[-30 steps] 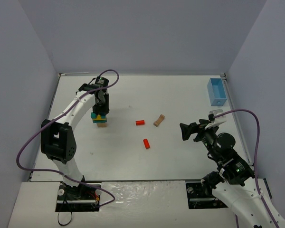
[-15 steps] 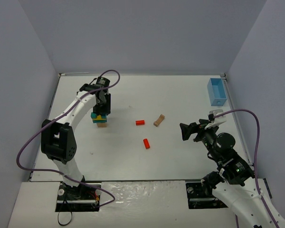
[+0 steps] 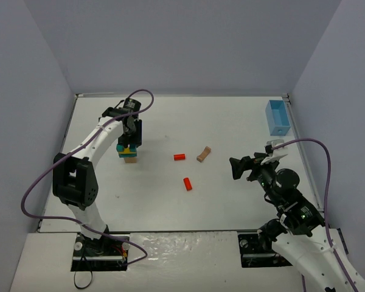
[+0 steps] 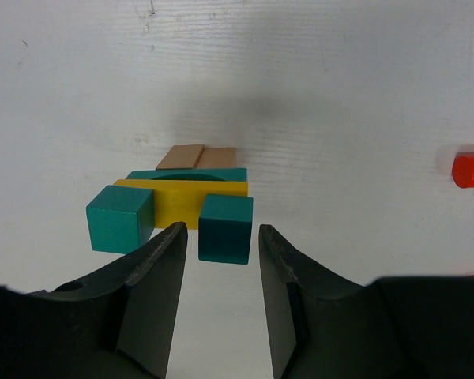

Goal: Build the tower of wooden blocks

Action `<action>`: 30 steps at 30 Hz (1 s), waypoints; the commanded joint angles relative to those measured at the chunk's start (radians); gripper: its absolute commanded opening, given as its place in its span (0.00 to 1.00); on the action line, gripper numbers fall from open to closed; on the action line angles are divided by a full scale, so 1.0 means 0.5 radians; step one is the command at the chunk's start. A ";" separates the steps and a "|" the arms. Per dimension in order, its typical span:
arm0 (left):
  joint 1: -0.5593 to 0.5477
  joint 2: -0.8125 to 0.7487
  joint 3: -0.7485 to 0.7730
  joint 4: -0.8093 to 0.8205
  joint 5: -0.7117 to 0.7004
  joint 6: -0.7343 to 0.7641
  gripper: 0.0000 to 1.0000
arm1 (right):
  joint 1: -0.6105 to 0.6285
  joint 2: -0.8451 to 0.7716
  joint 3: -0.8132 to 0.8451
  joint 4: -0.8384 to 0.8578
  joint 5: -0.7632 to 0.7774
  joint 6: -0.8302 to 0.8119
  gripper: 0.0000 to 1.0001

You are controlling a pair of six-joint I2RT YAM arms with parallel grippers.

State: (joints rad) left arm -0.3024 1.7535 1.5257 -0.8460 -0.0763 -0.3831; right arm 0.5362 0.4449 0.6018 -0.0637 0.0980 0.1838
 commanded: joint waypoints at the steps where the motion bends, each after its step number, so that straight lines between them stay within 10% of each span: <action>1: -0.046 -0.181 0.076 0.029 -0.073 -0.023 0.38 | 0.001 0.137 0.019 0.161 0.077 0.061 1.00; 30: -0.061 -1.595 -0.915 0.158 0.231 0.127 0.38 | 0.081 2.219 0.806 0.223 0.564 0.977 0.80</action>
State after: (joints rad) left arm -0.3393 1.0287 1.1272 -0.8110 -0.0029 -0.3003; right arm 0.5544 1.4381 0.8825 -0.0013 0.2646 0.5939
